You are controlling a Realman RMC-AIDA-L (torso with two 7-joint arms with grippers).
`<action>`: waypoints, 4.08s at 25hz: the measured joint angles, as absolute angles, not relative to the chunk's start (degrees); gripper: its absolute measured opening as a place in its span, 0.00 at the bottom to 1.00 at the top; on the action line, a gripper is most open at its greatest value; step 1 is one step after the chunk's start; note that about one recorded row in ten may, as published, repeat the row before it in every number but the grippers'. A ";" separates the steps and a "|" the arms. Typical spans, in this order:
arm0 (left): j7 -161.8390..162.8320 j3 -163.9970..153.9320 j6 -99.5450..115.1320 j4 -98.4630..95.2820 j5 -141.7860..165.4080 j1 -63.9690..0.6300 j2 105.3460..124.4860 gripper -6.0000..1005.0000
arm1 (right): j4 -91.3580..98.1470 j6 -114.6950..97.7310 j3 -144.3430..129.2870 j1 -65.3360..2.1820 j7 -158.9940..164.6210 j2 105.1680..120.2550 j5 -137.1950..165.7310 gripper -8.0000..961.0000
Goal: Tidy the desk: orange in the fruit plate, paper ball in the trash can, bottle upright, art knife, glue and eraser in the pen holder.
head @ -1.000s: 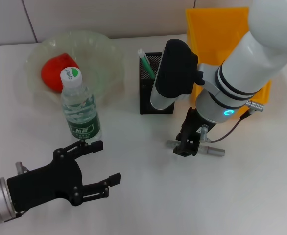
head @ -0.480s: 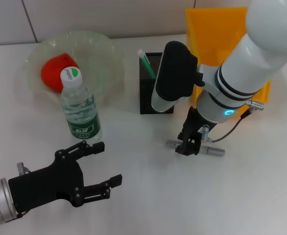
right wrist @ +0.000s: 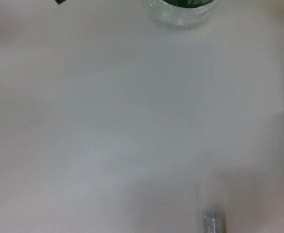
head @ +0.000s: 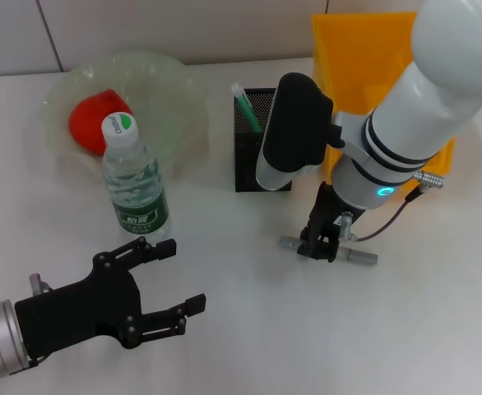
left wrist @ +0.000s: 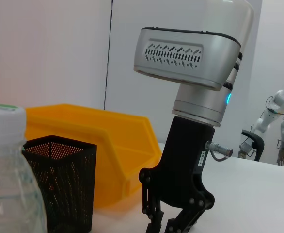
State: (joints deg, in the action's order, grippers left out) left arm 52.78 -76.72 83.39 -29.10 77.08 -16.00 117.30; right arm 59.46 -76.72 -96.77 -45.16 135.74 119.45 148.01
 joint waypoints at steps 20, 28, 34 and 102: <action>52.68 -76.72 83.34 -29.58 77.16 -16.01 117.43 0.86 | 72.50 -87.13 -86.61 -43.22 135.92 119.40 145.76 0.16; 52.82 -76.64 83.60 -29.63 77.18 -16.42 117.35 0.86 | 88.32 -95.66 -73.99 -40.51 135.89 119.24 141.26 0.15; 52.84 -76.64 83.63 -29.62 77.16 -16.65 117.38 0.86 | 97.74 -88.10 -66.55 -33.93 135.03 119.33 133.24 0.15; 51.42 -76.64 81.56 -29.00 77.13 -17.41 118.16 0.86 | 16.41 -61.32 -64.58 -39.28 54.83 119.66 60.08 0.16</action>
